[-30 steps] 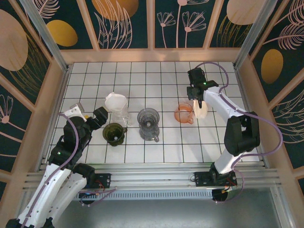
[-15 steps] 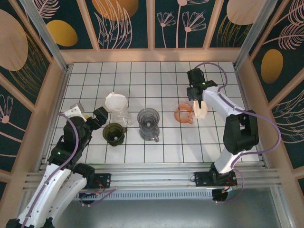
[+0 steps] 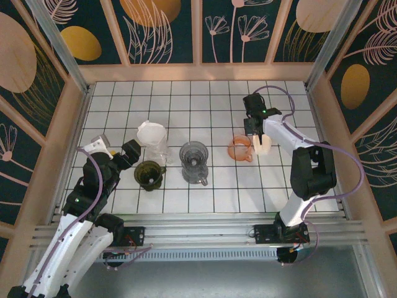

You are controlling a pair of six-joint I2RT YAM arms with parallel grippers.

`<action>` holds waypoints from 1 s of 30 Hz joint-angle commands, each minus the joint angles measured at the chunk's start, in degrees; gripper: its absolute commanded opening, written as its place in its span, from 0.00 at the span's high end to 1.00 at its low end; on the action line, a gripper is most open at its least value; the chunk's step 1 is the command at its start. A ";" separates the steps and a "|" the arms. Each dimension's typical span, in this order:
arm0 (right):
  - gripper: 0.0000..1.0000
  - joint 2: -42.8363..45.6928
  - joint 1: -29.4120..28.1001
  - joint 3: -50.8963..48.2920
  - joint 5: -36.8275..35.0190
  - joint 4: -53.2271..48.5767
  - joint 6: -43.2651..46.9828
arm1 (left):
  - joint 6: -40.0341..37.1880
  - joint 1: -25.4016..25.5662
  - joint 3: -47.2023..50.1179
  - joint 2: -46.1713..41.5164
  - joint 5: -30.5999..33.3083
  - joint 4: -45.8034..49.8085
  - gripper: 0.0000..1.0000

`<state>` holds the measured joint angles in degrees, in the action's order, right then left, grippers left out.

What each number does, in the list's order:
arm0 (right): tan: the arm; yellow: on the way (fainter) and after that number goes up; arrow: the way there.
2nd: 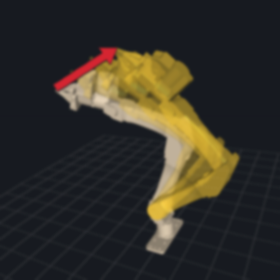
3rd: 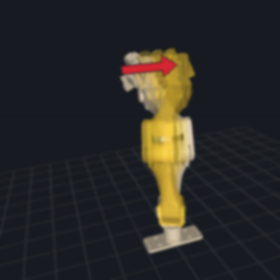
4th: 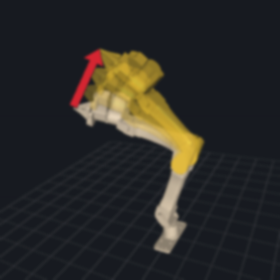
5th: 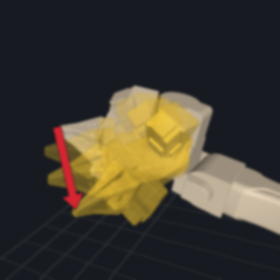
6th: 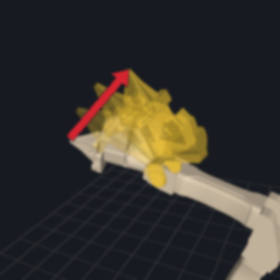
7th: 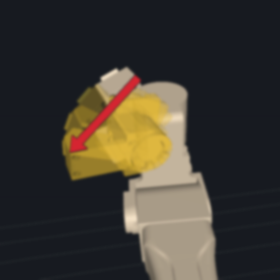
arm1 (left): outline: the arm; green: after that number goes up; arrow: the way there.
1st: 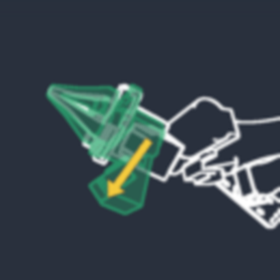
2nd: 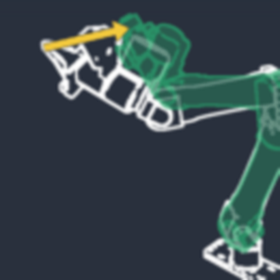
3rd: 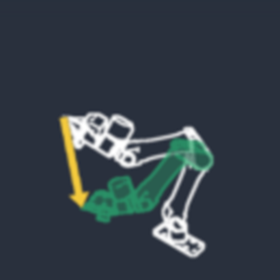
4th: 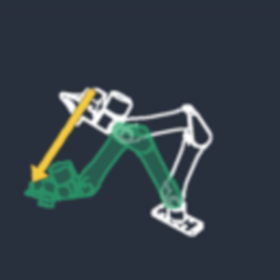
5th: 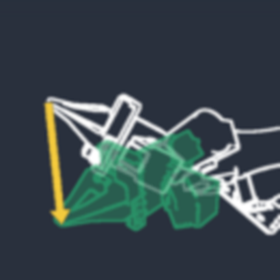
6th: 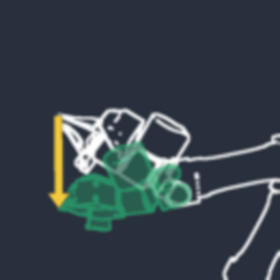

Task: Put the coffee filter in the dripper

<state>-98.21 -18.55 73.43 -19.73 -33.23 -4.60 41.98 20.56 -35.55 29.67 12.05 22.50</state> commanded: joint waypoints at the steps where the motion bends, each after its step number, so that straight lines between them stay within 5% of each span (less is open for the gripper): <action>1: 1.00 1.20 -0.07 0.10 -2.05 0.13 0.20 | -0.67 -0.34 0.31 -0.12 0.43 -1.19 0.01; 30: 1.00 19.91 -4.48 0.76 -2.95 -1.34 -4.27 | -0.49 -0.30 -0.74 0.98 0.25 -0.44 0.01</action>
<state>-81.36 -21.69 73.34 -20.78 -33.52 -7.84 42.00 20.56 -35.55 30.44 12.05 22.52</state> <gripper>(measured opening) 0.058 0.990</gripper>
